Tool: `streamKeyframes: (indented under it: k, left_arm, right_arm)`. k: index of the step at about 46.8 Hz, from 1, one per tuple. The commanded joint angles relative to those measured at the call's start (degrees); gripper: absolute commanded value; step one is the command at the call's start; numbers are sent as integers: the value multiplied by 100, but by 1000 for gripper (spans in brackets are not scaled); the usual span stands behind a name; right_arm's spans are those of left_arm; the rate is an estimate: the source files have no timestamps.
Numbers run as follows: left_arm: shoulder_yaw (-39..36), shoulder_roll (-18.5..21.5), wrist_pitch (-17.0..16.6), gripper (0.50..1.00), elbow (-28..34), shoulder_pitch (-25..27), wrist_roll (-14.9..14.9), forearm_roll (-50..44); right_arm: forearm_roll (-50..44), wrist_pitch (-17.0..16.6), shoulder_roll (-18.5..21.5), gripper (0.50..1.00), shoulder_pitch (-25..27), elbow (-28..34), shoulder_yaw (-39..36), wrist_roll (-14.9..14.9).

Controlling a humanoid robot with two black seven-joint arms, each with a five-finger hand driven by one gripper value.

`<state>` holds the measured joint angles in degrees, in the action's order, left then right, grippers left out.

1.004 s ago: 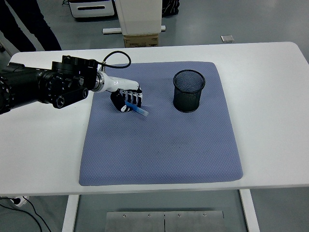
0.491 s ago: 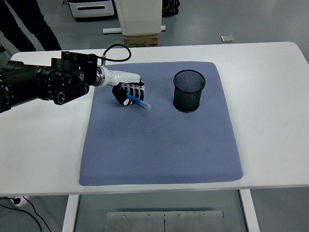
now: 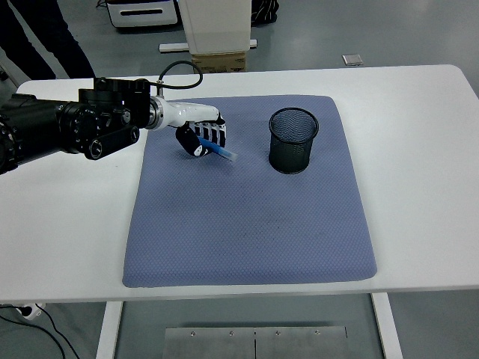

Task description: Left hand places marker in pen holder

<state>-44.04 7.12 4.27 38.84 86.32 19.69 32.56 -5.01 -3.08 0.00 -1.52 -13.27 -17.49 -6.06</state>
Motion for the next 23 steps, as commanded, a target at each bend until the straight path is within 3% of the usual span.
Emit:
streamKeyframes:
  k: [1,23]
  left_arm:
    - [9,0,-110,560,0,-1,0,-101]
    - [18,-35,-207,560,0,-10,9,-171]
  right_arm:
    - [0,0,0,1000,3,0,0,0]
    - [0,0,0,1000,-6,0,0,0]
